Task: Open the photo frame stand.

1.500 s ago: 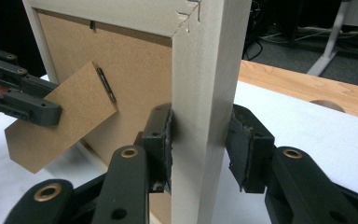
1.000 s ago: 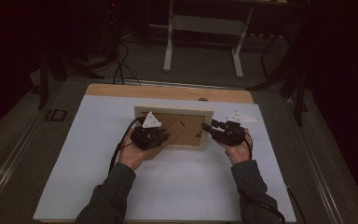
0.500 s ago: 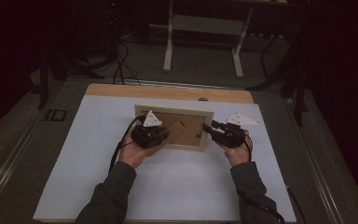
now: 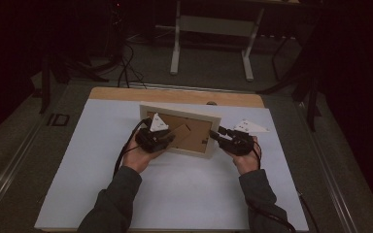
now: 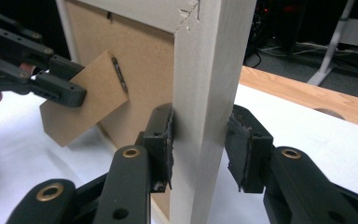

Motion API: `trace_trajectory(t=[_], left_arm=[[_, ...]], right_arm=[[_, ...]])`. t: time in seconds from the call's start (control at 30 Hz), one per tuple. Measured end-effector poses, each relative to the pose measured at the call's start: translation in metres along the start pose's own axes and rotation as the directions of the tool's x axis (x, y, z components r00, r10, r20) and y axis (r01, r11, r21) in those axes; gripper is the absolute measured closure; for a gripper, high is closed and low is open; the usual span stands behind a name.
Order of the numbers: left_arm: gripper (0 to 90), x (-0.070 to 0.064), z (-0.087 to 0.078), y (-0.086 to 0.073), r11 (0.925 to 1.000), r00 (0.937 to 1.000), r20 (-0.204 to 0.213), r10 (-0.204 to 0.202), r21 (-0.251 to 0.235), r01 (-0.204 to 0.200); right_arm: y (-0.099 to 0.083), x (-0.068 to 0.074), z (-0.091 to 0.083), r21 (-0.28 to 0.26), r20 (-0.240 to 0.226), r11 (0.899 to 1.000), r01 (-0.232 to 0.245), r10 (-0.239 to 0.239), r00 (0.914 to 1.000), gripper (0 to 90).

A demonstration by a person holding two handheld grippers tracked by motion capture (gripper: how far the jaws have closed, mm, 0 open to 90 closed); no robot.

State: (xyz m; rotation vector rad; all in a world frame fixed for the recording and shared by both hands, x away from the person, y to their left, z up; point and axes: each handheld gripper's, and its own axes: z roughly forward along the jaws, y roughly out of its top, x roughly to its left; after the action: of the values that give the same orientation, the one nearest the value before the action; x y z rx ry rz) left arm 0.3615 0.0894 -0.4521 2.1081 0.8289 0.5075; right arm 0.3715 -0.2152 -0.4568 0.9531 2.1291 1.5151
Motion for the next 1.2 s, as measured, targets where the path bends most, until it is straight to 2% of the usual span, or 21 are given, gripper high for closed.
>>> trace_trajectory(t=[0.23, 0.4, 0.57, 0.83, 1.2], left_arm=[[70.5, 0.003, -0.003, 0.0, 0.9999, 0.9995, -0.03, -0.005, -0.014, 0.004], [72.4, 0.003, -0.004, -0.001, 1.0, 0.9999, -0.014, -0.006, -0.005, 0.006], [75.0, 0.0, -0.004, -0.004, 1.0, 1.0, 0.001, -0.008, -0.006, 0.008], [78.7, 0.001, -0.007, -0.003, 0.9983, 0.9969, 0.057, -0.054, -0.022, 0.055], [81.0, -0.006, -0.012, -0.006, 0.9975, 0.9941, 0.093, -0.056, -0.038, 0.059]], right_arm=[[0.001, 0.006, 0.003, 0.006, -0.006, 0.999, 0.032, -0.032, 0.9995, 63.0], [0.005, 0.009, 0.007, 0.02, 0.017, 0.997, 0.08, -0.08, 0.9966, 62.7], [0.009, 0.011, 0.01, 0.042, 0.052, 0.99, 0.135, -0.137, 0.9892, 62.6], [0.009, 0.011, 0.011, 0.038, 0.057, 0.991, 0.13, -0.132, 0.9897, 62.4], [0.006, 0.013, 0.009, 0.028, 0.054, 0.99, 0.137, -0.138, 0.989, 62.1]])
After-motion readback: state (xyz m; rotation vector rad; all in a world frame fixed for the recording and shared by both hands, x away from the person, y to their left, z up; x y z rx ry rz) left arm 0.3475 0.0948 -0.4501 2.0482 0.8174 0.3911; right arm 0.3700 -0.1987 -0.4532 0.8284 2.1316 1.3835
